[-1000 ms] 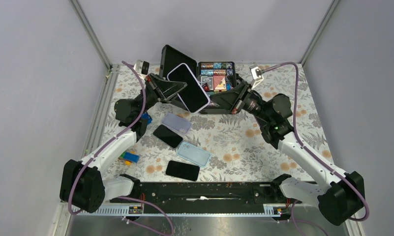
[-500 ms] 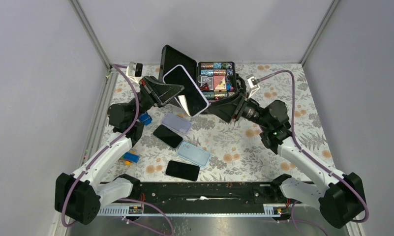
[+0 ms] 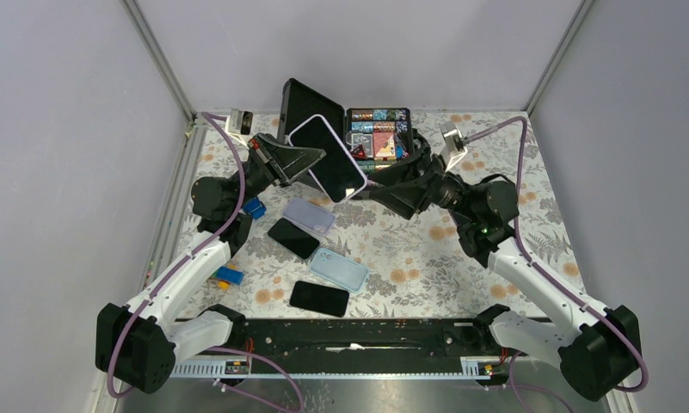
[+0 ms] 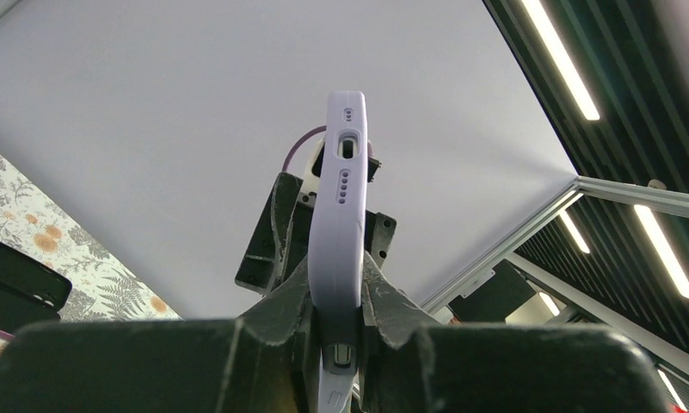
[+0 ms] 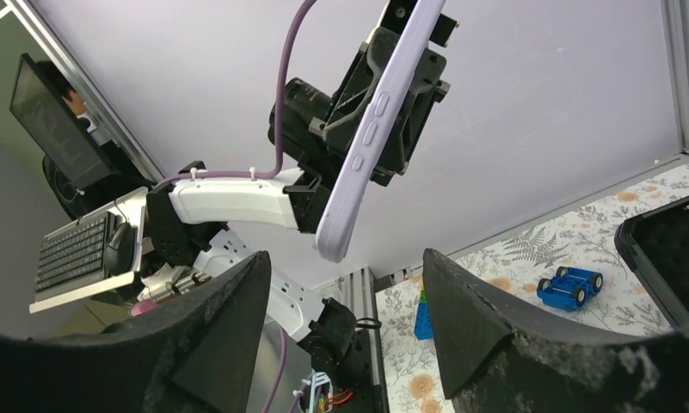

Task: Take the phone out of the phone case
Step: Remove the phone case from the phone.

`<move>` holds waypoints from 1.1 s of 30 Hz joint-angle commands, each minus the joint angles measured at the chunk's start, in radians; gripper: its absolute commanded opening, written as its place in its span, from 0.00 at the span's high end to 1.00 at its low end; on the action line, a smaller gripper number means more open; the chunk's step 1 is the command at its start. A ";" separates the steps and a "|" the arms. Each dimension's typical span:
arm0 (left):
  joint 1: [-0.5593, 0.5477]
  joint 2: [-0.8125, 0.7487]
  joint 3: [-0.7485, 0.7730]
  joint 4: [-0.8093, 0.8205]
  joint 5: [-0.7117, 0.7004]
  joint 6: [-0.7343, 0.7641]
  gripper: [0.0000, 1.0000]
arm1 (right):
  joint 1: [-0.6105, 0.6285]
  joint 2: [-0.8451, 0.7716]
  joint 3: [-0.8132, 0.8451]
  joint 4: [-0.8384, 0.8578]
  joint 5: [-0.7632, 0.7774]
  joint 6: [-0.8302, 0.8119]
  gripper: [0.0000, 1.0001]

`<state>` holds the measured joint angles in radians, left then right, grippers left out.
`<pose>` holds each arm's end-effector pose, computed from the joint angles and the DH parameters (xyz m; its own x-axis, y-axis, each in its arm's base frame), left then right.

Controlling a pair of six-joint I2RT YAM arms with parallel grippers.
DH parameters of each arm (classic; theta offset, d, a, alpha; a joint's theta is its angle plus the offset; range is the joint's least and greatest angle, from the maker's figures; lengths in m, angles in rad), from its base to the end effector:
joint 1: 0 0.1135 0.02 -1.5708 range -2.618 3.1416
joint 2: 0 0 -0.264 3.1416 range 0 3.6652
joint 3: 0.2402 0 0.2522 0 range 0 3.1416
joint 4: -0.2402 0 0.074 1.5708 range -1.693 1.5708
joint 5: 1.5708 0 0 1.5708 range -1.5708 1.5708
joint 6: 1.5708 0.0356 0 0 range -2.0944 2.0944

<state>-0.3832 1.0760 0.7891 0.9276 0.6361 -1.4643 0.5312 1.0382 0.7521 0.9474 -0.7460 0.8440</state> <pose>0.2043 -0.1052 0.3954 -0.6793 -0.5885 -0.4383 0.6302 -0.1619 -0.7594 0.1748 0.1307 0.3909 -0.2713 0.4772 -0.8359 -0.9498 0.0080 0.3128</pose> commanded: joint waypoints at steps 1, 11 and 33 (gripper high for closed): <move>0.001 -0.022 0.026 0.079 -0.041 0.004 1.00 | 0.016 0.016 0.074 -0.022 0.009 -0.019 0.30; 0.001 -0.005 0.032 0.092 -0.038 -0.004 1.00 | 0.025 0.041 0.125 -0.095 0.005 -0.040 0.43; 0.001 0.004 0.005 0.400 0.033 -0.253 1.00 | 0.020 0.117 0.161 -0.346 0.013 -0.099 0.99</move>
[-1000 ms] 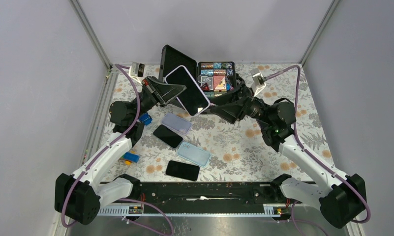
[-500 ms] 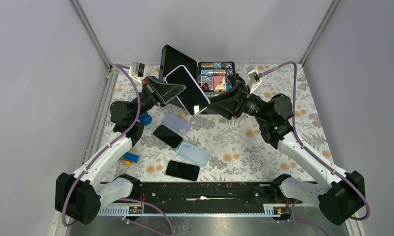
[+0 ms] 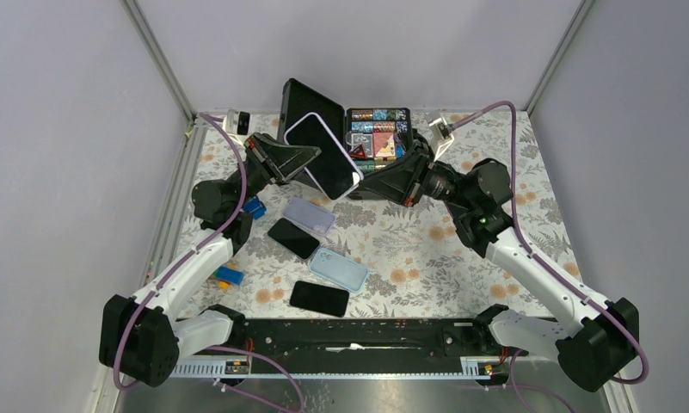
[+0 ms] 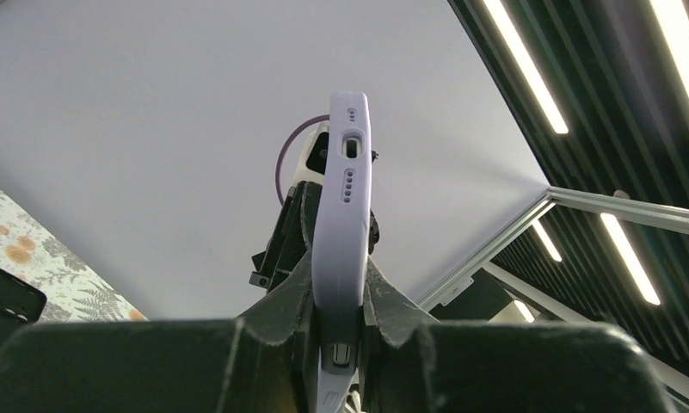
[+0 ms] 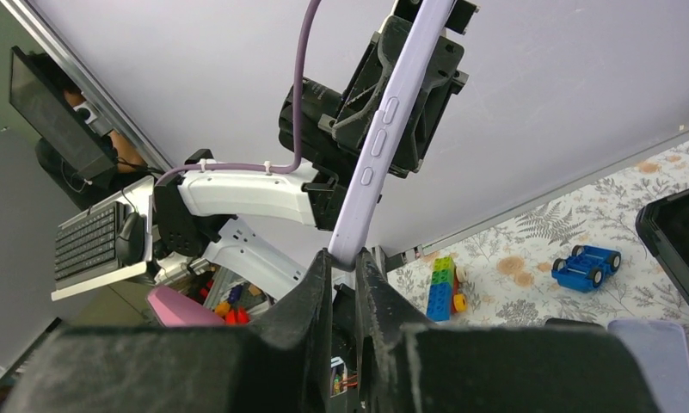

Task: Take the phone out of the phone case
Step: Remove the phone case from the phone.

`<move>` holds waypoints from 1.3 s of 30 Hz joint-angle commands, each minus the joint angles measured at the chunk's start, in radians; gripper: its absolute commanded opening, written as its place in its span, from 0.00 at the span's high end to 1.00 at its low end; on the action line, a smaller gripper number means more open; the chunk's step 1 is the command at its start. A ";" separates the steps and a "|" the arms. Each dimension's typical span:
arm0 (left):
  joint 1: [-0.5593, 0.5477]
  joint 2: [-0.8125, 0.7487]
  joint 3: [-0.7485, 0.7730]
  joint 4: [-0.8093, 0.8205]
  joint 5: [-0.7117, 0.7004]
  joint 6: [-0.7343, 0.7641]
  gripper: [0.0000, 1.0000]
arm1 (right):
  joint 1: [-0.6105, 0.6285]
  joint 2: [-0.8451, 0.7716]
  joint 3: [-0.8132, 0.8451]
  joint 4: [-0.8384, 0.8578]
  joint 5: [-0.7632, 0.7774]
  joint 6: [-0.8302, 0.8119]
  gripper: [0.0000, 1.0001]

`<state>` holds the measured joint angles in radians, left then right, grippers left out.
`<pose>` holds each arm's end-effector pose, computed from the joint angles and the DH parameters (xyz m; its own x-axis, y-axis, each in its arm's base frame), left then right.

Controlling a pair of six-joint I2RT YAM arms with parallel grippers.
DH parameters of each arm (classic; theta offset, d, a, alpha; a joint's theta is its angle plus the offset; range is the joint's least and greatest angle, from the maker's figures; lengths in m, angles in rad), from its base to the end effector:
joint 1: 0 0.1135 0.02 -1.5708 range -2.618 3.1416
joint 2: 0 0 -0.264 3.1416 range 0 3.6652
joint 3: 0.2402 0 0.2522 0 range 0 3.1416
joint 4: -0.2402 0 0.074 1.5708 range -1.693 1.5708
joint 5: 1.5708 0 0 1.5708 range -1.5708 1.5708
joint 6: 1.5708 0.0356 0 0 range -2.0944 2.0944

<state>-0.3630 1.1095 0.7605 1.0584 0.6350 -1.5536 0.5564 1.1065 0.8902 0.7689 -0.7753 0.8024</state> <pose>0.2085 -0.1018 0.3894 -0.6960 -0.5967 -0.3994 0.6210 -0.2211 -0.7520 0.1894 0.1471 0.4078 -0.3252 0.4025 -0.8557 -0.9342 0.0035 0.3567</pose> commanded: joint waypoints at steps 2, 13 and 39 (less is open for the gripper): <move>-0.020 -0.028 0.036 0.282 0.037 -0.177 1.00 | -0.006 0.063 0.032 -0.205 0.074 -0.037 1.00; -0.019 -0.028 0.063 0.385 0.061 -0.331 1.00 | -0.009 0.083 0.016 -0.331 0.228 -0.265 1.00; -0.019 -0.027 0.039 0.177 0.015 -0.157 1.00 | -0.008 0.046 -0.144 0.088 -0.023 -0.256 0.30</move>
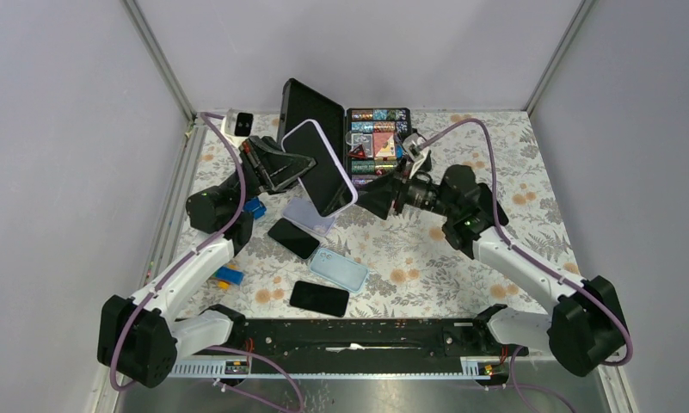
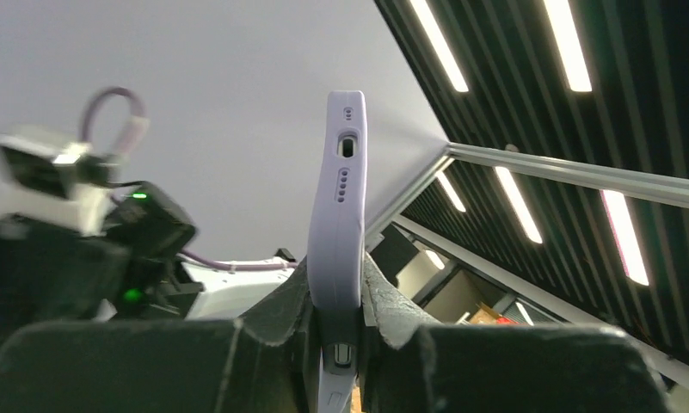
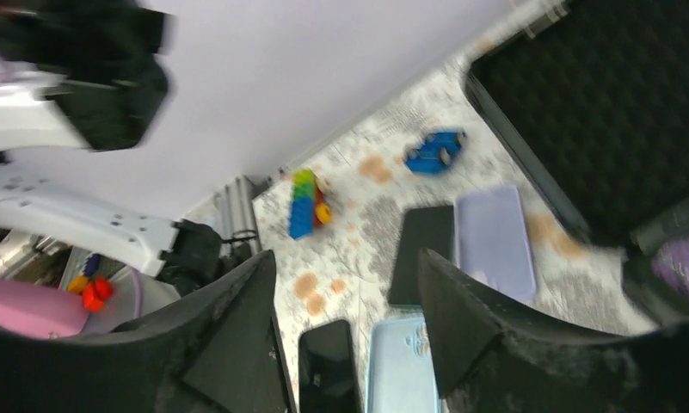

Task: Take the phone out of the phone case
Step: Remove the phone case from the phone.

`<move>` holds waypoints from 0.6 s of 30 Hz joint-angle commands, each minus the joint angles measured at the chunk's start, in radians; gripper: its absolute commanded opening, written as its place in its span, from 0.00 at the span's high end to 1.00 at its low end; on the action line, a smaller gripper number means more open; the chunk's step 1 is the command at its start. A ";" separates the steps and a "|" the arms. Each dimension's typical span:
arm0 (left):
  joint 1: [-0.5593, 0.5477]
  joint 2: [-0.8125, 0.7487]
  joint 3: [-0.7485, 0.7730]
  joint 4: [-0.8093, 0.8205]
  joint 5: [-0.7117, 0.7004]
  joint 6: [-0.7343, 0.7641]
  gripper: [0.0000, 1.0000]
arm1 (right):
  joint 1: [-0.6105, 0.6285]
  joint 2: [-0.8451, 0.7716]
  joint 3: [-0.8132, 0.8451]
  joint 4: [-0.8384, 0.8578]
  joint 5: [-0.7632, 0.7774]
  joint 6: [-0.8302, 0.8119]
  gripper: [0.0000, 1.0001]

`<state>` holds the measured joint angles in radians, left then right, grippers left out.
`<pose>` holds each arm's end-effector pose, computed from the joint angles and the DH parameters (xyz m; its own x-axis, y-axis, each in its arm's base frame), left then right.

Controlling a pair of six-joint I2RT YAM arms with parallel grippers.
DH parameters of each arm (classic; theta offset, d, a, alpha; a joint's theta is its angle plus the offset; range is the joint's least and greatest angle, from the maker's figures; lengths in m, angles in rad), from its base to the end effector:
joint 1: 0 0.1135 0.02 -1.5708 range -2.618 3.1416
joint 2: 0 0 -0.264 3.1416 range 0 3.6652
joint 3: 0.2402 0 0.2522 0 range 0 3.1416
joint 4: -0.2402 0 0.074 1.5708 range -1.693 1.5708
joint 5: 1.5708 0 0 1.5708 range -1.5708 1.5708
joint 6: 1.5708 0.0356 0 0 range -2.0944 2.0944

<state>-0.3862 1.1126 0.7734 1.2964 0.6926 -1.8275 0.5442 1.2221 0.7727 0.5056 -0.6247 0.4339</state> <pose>0.1884 -0.1011 0.4082 -0.8021 -0.4774 -0.3588 0.5725 -0.4437 -0.6895 0.2281 0.1624 0.3150 -0.3430 0.1910 -0.9197 -0.8545 0.3431 0.3899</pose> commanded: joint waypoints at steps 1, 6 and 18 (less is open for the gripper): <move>0.005 -0.038 0.024 -0.094 -0.047 0.149 1.00 | 0.006 -0.078 -0.034 0.400 -0.183 0.141 0.25; 0.004 -0.084 0.022 -0.277 -0.074 0.291 1.00 | 0.029 -0.114 -0.034 0.570 -0.190 0.245 0.18; 0.004 -0.069 0.020 -0.338 -0.100 0.335 1.00 | 0.079 -0.070 0.029 0.691 -0.187 0.331 0.17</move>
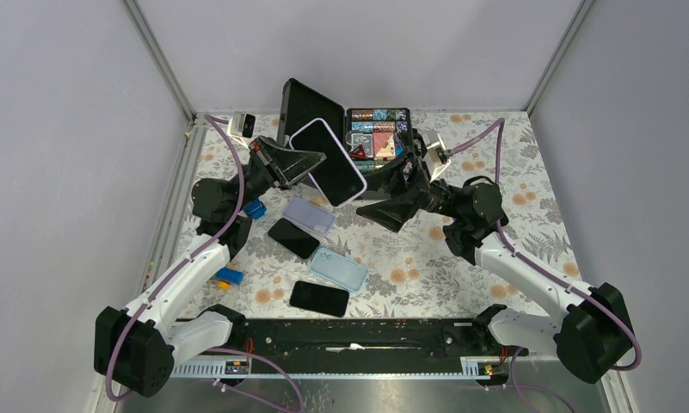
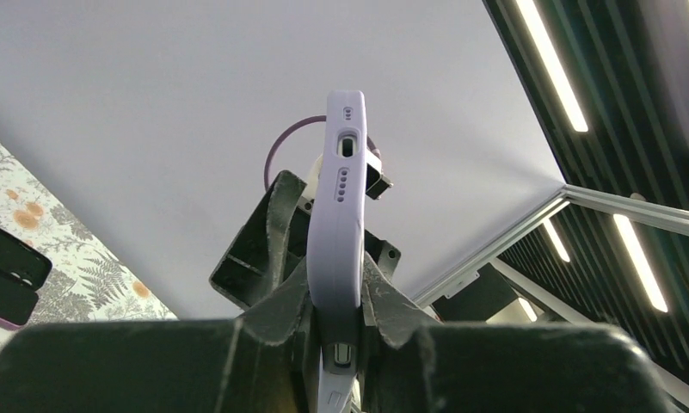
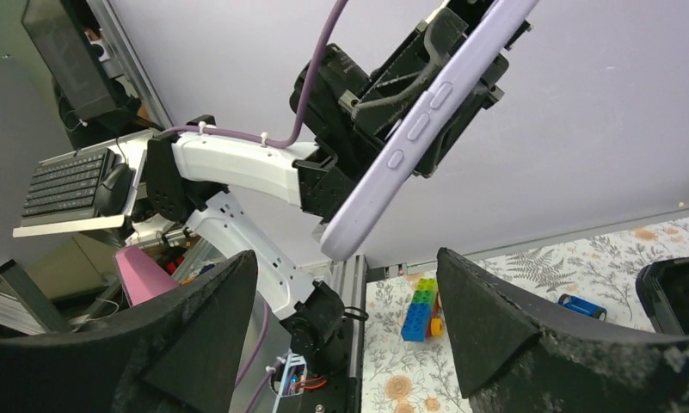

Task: Take the phone out of the phone case
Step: Remove the phone case from the phone.

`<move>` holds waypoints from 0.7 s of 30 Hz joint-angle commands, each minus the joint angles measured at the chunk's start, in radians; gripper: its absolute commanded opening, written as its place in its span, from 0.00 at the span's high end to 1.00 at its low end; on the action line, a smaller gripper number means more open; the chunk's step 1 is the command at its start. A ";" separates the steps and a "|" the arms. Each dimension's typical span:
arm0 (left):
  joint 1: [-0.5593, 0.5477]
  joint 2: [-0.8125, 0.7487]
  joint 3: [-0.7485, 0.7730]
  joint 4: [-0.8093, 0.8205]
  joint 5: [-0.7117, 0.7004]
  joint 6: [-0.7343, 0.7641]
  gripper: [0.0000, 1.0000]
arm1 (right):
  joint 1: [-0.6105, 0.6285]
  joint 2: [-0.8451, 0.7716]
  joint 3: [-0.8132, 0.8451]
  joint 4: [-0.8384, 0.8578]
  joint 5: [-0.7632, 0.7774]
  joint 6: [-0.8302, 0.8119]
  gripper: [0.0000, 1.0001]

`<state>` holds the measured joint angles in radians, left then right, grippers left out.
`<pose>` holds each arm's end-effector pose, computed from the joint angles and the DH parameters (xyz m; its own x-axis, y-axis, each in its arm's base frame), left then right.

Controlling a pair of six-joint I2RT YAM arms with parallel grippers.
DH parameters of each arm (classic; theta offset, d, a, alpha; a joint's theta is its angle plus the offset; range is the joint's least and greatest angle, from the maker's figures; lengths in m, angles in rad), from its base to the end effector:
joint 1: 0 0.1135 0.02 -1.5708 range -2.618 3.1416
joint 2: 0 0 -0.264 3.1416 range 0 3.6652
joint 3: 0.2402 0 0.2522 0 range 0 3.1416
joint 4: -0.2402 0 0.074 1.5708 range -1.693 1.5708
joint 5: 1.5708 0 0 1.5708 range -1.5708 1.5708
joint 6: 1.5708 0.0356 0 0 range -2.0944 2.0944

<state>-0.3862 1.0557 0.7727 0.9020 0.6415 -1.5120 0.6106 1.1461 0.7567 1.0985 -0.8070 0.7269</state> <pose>0.2008 -0.1046 0.3919 -0.7204 -0.5705 -0.3945 0.5808 -0.1854 -0.7926 0.1782 0.1561 0.3808 -0.1633 0.4467 -0.8796 -0.9864 -0.0595 0.1530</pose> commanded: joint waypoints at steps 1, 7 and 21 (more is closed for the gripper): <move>0.004 -0.008 0.020 0.059 -0.049 0.019 1.00 | 0.012 0.007 0.044 0.095 0.017 0.044 0.17; 0.003 -0.004 0.018 0.075 -0.046 0.006 1.00 | 0.013 0.024 0.079 -0.071 0.103 -0.001 0.33; 0.004 0.082 0.007 0.275 -0.006 -0.200 1.00 | 0.011 0.047 0.046 -0.197 0.083 -0.236 0.39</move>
<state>-0.3752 1.1175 0.7628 0.9371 0.6231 -1.5627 0.6174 1.1851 0.7933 0.9882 -0.7273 0.6189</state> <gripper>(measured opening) 0.144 0.602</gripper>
